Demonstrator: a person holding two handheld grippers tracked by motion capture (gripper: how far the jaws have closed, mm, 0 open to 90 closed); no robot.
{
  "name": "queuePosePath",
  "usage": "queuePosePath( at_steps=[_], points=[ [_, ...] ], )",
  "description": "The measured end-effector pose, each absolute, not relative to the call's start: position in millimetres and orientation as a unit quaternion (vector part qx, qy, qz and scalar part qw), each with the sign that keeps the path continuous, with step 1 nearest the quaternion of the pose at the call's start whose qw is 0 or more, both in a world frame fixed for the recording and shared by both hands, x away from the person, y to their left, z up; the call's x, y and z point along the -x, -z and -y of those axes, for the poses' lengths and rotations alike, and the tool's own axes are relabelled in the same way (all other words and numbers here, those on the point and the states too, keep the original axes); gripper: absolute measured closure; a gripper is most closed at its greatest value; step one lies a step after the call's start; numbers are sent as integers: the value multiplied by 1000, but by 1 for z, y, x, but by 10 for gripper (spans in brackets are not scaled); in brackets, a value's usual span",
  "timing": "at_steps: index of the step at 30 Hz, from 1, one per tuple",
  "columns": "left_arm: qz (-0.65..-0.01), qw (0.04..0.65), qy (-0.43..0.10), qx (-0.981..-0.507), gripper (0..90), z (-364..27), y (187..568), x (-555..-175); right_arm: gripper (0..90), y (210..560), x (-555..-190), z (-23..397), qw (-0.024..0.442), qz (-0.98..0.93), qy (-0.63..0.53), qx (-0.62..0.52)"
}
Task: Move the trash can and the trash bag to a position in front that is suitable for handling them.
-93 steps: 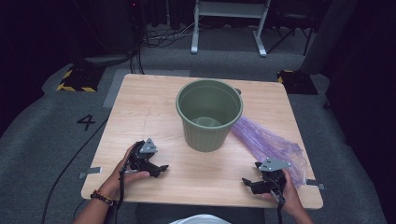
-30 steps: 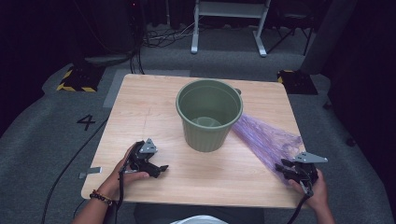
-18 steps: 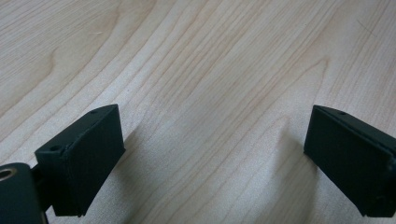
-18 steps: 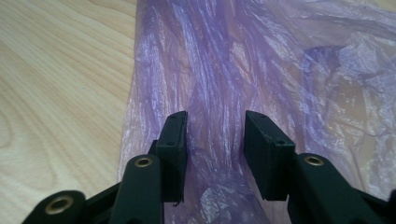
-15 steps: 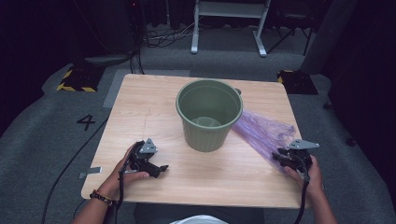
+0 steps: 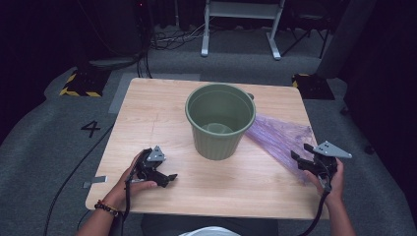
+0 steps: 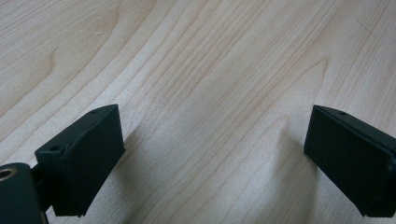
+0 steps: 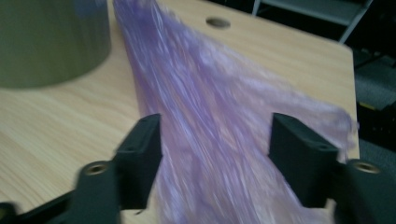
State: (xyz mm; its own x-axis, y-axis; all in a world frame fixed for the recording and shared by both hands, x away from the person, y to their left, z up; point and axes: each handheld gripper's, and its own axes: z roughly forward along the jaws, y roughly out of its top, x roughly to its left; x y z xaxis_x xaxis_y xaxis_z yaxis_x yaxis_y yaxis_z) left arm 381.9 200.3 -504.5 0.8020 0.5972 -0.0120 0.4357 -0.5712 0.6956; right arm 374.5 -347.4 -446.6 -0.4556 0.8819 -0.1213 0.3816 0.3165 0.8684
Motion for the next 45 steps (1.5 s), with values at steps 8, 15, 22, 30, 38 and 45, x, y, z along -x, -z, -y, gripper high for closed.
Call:
queuePosePath(
  at_steps=[8, 15, 22, 30, 38, 45],
  points=[
    [-294, 358, -113, -879, 46, -200, 505, -382, 214, 426, -368, 300, 287, -773, -444, -352],
    [-293, 358, -113, -879, 47, -200, 505, -382, 218, 430, -388, 256, 241, -808, -441, -307],
    [-293, 358, -113, -879, 46, -200, 505, -382, 198, 440, -412, 228, 185, -823, -446, -298],
    [-294, 358, -113, -879, 47, -200, 505, -382, 169, 448, -426, 210, 156, -833, -451, -279],
    [-292, 358, -113, -880, 47, -201, 505, -382, 158, 451, -431, 196, 151, -829, -469, -266],
    [-291, 357, -112, -880, 46, -201, 504, -382, 153, 453, -437, 187, 153, -828, -466, -273]
  ],
)
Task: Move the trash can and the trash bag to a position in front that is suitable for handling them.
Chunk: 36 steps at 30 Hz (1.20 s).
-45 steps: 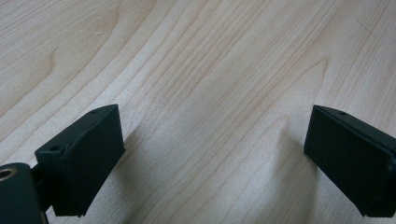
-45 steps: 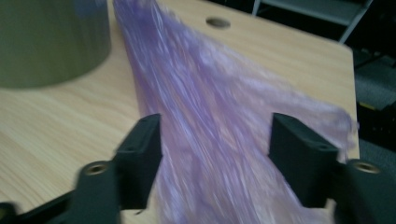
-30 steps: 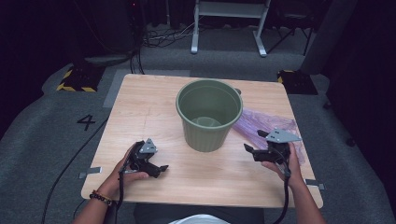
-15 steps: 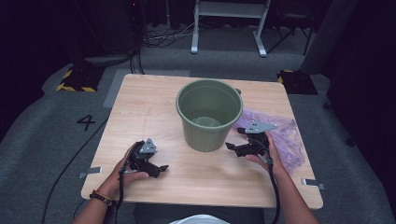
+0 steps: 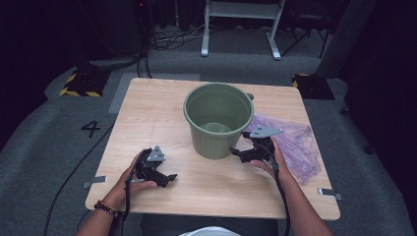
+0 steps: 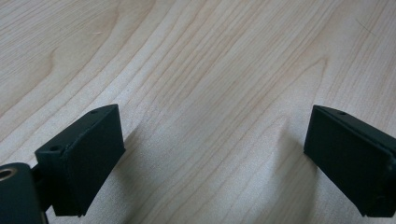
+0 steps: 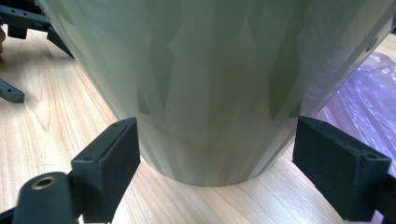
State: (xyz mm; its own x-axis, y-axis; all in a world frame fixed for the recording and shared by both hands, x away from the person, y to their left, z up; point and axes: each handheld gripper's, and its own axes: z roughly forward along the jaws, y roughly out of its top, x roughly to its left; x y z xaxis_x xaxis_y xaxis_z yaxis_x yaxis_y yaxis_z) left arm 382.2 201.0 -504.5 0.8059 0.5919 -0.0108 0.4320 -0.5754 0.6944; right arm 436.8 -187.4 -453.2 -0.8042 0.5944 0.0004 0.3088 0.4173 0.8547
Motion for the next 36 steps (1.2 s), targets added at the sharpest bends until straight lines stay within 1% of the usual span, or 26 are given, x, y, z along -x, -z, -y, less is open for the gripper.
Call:
queuePosePath(
  at_steps=[7, 10, 14, 20, 24, 26, 29, 31, 32, 33, 34, 36],
  points=[
    [-290, 357, -112, -881, 46, -201, 504, -382, 155, 454, -438, 173, 147, -832, -467, -261],
    [-291, 357, -112, -881, 47, -201, 504, -382, 155, 453, -440, 166, 134, -831, -471, -263],
    [-291, 357, -112, -881, 47, -201, 504, -382, 156, 454, -439, 155, 139, -835, -467, -256],
    [-291, 357, -112, -881, 47, -201, 504, -382, 157, 453, -439, 142, 134, -840, -467, -242],
    [-291, 357, -112, -881, 46, -201, 504, -382, 189, 454, -437, 143, 128, -842, -467, -238],
    [-291, 357, -112, -881, 47, -201, 504, -382, 195, 454, -434, 149, 137, -842, -461, -244],
    [-291, 357, -112, -880, 47, -201, 504, -382, 213, 451, -430, 166, 164, -840, -442, -268],
    [-291, 357, -112, -880, 46, -201, 504, -382, 240, 448, -429, 182, 191, -836, -422, -295],
    [-291, 357, -112, -880, 47, -201, 504, -382, 240, 448, -429, 182, 191, -836, -422, -295],
    [-291, 358, -112, -880, 47, -201, 504, -382, 253, 447, -427, 190, 210, -834, -410, -305],
    [-291, 358, -112, -880, 47, -201, 504, -382, 283, 444, -425, 213, 231, -832, -381, -332],
    [-291, 357, -112, -880, 47, -201, 504, -382, 328, 443, -421, 228, 240, -829, -374, -339]
  ],
)
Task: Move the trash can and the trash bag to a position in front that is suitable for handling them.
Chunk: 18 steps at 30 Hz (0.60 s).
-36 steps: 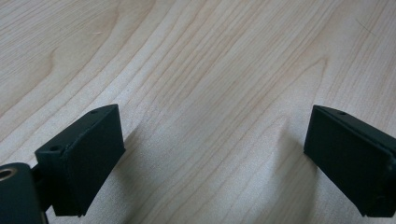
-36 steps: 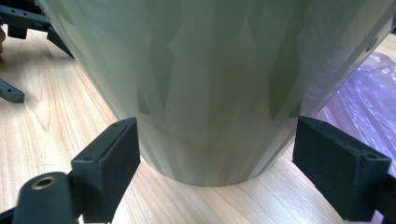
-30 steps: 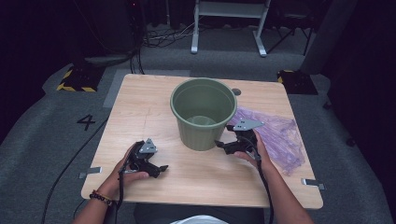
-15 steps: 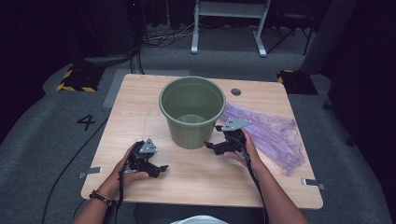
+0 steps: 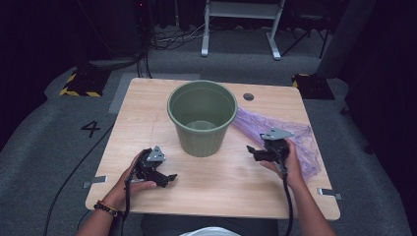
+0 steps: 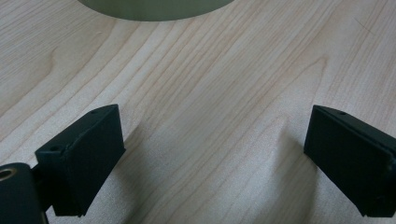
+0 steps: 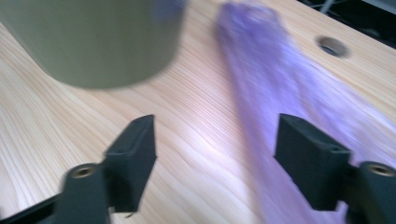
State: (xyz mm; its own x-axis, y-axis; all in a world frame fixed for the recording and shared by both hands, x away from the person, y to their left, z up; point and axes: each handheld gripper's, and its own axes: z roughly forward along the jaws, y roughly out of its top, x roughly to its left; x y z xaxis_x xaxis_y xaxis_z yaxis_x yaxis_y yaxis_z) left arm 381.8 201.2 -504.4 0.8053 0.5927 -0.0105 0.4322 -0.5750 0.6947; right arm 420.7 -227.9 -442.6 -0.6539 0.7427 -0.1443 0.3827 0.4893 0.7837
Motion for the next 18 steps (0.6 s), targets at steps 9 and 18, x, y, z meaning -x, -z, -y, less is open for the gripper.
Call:
queuePosePath(
  at_steps=[9, 18],
  points=[
    [-291, 358, -112, -880, 47, -201, 504, -382, 434, 432, -388, 332, 267, -809, -356, -385],
    [-291, 358, -112, -880, 47, -201, 504, -382, 690, 474, -387, 374, 190, -842, -308, -400]
  ],
)
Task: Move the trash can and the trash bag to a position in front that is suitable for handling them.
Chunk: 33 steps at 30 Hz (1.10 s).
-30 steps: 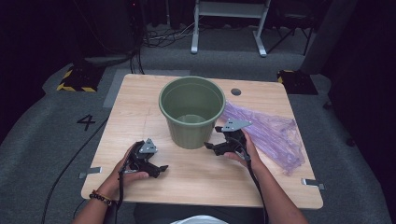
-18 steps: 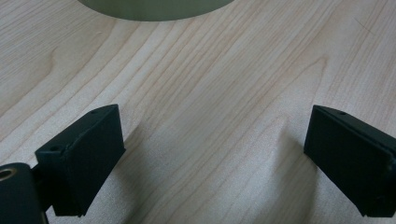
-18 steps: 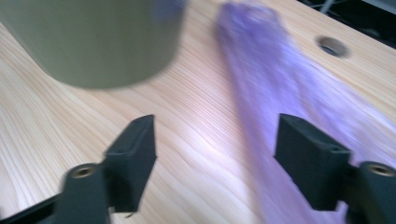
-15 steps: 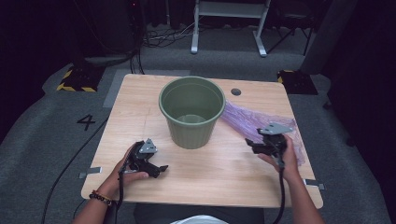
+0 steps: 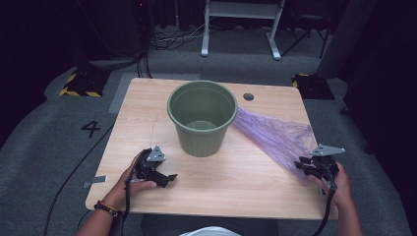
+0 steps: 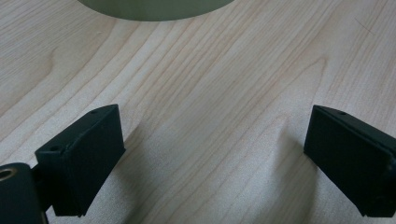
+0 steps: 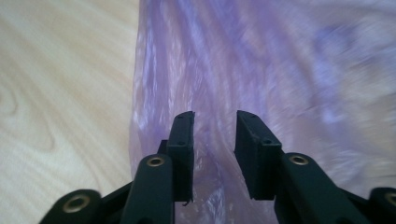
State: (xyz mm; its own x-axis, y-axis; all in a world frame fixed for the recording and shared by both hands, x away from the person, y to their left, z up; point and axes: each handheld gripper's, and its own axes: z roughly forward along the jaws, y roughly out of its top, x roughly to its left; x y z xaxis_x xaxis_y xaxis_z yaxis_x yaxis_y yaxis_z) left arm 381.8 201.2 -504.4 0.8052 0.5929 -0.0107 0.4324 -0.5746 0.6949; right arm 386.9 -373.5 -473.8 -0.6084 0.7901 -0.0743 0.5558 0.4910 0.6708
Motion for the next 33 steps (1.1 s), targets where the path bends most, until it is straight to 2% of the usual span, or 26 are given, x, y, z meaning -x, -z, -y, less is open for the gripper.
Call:
queuePosePath(
  at_steps=[4, 8, 15, 19, 24, 26, 29, 30, 33],
  points=[
    [-291, 358, -112, -880, 47, -201, 504, -382, 732, 487, -387, 375, 146, -847, -328, -392],
    [-291, 358, -112, -880, 47, -201, 504, -382, 728, 489, -387, 366, 134, -852, -342, -373],
    [-291, 358, -112, -880, 47, -201, 504, -382, 723, 490, -380, 328, 131, -871, -345, -324],
    [-291, 358, -112, -880, 46, -201, 504, -382, 657, 489, -376, 308, 120, -879, -344, -306],
    [-291, 357, -112, -880, 47, -201, 504, -382, 428, 486, -370, 279, 91, -890, -344, -284],
    [-290, 357, -112, -881, 45, -201, 504, -382, 373, 477, -365, 272, 93, -891, -352, -269],
    [-287, 355, -112, -883, 27, -201, 504, -384, 342, 463, -358, 271, 96, -883, -379, -261],
    [-285, 353, -109, -885, 15, -200, 505, -388, 308, 447, -352, 274, 113, -874, -396, -258],
    [-282, 352, -108, -886, 4, -199, 505, -393, 347, 428, -346, 286, 141, -864, -414, -251]
  ],
)
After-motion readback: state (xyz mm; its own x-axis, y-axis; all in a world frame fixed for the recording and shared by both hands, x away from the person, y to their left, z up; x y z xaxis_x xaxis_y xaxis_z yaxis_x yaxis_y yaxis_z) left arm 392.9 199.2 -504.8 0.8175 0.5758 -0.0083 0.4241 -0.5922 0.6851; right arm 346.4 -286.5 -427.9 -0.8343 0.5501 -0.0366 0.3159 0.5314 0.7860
